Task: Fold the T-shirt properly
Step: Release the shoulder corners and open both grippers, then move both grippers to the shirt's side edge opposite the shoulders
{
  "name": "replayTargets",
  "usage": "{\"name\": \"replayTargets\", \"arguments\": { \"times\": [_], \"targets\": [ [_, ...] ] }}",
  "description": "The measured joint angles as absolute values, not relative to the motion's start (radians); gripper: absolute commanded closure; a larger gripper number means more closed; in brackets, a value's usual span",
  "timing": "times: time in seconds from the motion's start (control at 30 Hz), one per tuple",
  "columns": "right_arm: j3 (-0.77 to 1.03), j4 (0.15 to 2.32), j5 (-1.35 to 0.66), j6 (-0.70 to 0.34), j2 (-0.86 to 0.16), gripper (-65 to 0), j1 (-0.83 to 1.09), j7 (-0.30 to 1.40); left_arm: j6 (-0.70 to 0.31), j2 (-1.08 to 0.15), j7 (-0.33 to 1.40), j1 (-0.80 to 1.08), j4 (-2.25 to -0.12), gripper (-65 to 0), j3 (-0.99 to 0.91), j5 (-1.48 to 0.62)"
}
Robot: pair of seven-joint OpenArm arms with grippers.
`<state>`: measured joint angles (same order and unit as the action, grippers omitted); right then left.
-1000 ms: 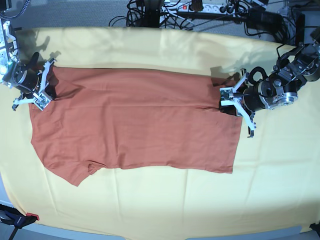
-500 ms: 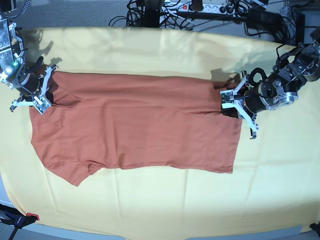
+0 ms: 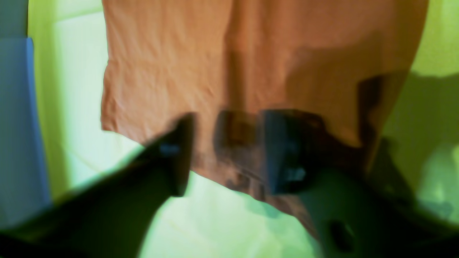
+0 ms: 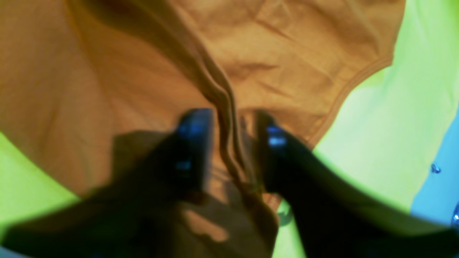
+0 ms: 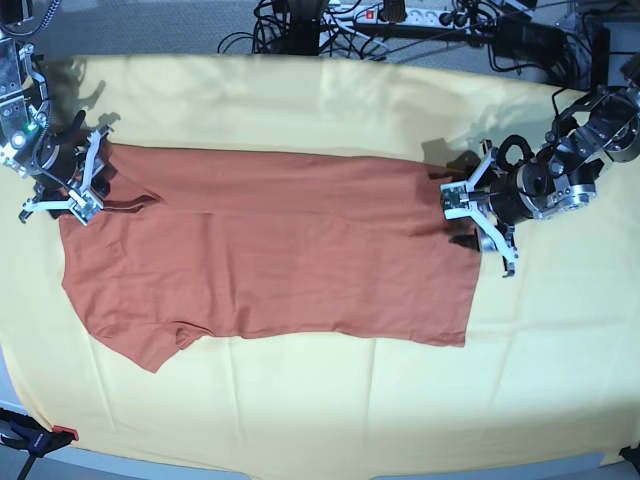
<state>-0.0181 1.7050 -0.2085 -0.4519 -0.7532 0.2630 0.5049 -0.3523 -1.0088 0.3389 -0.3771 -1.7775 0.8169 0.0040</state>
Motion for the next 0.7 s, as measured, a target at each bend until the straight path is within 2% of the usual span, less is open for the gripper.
{"name": "replayTargets", "arguments": {
  "times": [0.1,0.2,0.27,0.37,0.47,0.6,0.7],
  "targets": [
    [-0.018,1.705,-0.209,-0.439,-0.753,-34.3,0.264,0.505,-0.341,-1.009,0.390,-0.376,-1.784,-40.3,0.817,-0.021],
    [-0.018,1.724,-0.207,-0.393,-0.754,-34.3,0.264,0.509,-0.219,-1.014,0.427,-0.377,-1.794,-40.3,0.812,-0.088],
    [-0.018,1.747,-0.205,-0.374,-0.756,-34.3,0.263,0.513,-0.166,-1.011,0.486,-0.374,-1.794,-40.3,0.766,-0.156],
    [-0.011,1.769,-0.183,-0.364,-0.757,-34.3,0.262,0.535,-0.161,-0.991,0.524,-0.375,-1.752,-40.3,0.638,-0.283],
    [-0.011,1.781,-0.181,-0.365,-0.757,-34.3,0.260,0.539,-0.206,-0.935,0.526,-0.377,-1.639,-40.3,0.459,-0.440],
    [-0.011,1.782,-0.189,-0.364,-0.757,-34.3,0.262,0.540,-0.347,-0.815,0.524,-0.384,-1.407,-40.3,0.216,-0.675],
    [-0.011,1.782,-0.190,-0.339,-0.757,-34.3,0.261,0.540,-0.446,-0.727,0.533,-0.433,-1.169,-40.3,0.133,-0.781]
  ]
}}
